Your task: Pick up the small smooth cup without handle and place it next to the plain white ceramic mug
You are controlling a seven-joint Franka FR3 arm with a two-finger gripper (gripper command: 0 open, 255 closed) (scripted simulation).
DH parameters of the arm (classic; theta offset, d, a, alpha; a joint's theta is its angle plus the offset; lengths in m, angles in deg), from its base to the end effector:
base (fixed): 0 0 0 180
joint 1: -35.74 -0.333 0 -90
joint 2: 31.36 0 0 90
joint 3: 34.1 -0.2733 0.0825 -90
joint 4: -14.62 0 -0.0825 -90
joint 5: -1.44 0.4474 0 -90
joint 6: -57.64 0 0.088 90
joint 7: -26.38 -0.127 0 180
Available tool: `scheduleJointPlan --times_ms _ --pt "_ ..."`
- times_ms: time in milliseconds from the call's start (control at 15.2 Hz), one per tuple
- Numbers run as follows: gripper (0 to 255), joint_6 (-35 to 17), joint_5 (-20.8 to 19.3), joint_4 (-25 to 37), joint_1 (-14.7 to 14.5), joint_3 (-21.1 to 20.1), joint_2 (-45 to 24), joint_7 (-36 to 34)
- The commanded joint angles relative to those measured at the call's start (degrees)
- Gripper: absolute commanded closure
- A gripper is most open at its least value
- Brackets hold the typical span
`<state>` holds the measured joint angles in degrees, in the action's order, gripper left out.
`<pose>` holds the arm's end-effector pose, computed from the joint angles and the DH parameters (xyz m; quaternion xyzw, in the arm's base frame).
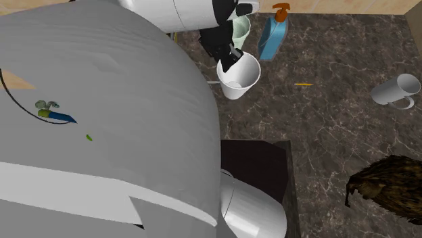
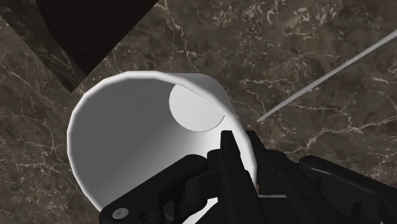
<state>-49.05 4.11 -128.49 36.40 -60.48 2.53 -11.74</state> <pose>0.4129 0.1826 0.3808 0.9815 -0.1551 0.0118 0.1119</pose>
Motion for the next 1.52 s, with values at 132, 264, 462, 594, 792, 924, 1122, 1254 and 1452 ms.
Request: scheduleJointPlan --times_ms 132,264,462,594,792,924,1122,1254,1452 --pt "255 3.3 -0.2 2.7 0.1 0.7 0.6 0.6" --pt "255 4.9 -0.4 4.1 0.2 0.9 0.8 0.8" --pt "255 7.2 -0.6 6.2 0.3 1.4 1.1 1.2" --pt "255 8.7 -0.7 7.7 0.4 1.6 1.1 1.5" --pt "255 10.9 -0.9 9.9 0.5 2.0 1.2 1.8" --pt "255 11.0 -1.8 10.4 1.2 3.1 0.8 3.1" --pt "255 9.4 -4.1 10.5 3.0 6.0 -0.5 6.8" --pt "255 8.3 -5.5 10.9 4.3 7.9 -1.7 9.1" --pt "255 6.7 -7.7 12.0 6.3 10.6 -4.0 12.5"
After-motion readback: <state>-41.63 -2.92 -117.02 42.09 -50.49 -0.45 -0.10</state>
